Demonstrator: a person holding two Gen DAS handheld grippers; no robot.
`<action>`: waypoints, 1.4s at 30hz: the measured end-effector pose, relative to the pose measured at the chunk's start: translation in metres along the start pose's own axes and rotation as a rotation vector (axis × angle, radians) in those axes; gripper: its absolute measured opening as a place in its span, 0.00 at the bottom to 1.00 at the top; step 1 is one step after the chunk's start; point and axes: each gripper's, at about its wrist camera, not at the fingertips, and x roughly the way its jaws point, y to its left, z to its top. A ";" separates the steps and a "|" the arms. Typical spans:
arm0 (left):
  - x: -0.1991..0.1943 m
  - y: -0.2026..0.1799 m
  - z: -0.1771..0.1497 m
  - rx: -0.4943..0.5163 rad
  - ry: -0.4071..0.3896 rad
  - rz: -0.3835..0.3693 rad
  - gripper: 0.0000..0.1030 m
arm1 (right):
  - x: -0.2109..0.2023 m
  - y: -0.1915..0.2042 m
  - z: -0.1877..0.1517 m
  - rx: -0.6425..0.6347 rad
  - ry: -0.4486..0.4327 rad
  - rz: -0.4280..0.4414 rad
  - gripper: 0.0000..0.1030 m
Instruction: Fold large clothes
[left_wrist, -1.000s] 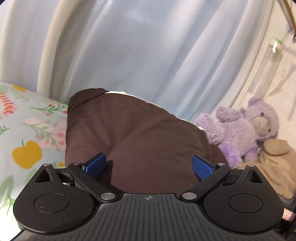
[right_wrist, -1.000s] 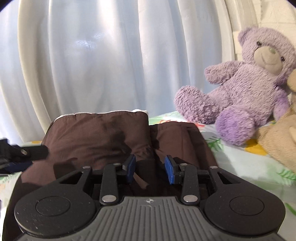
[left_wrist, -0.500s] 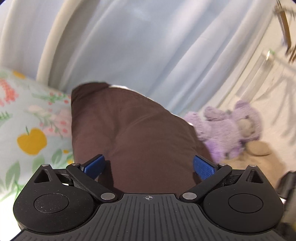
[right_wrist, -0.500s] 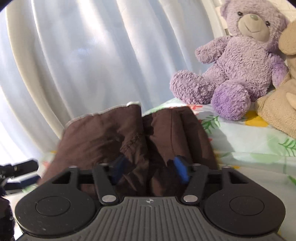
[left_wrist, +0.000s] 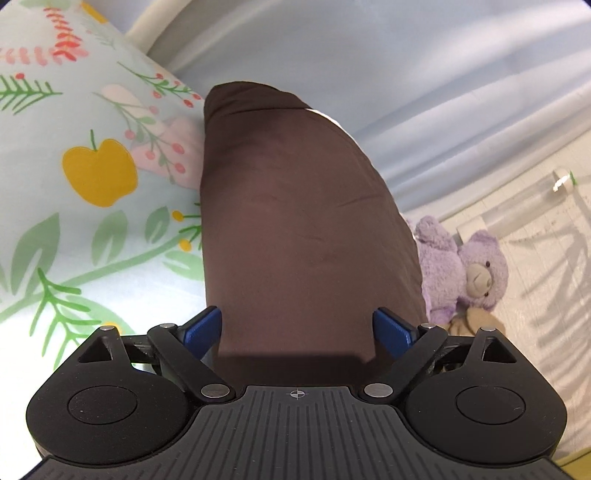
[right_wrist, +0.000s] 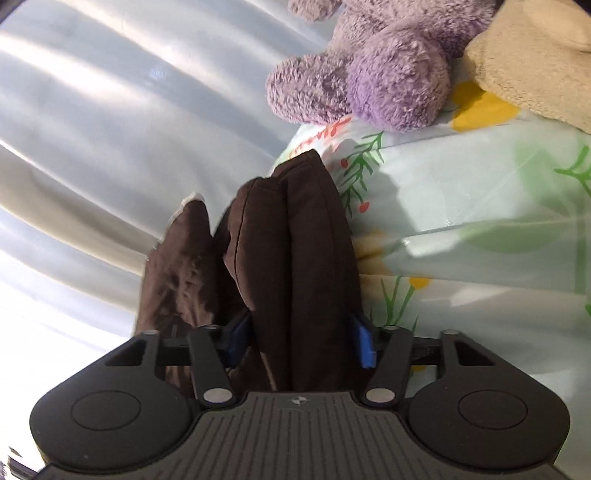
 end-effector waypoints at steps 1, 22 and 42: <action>0.000 0.002 0.002 -0.010 0.001 -0.005 0.89 | 0.003 0.005 0.000 -0.020 0.011 -0.006 0.42; -0.124 0.067 0.045 -0.078 -0.326 0.285 0.85 | 0.168 0.177 -0.045 -0.323 0.213 0.065 0.41; -0.149 0.004 -0.035 0.200 -0.258 0.566 0.97 | 0.098 0.282 -0.175 -0.883 -0.046 -0.100 0.30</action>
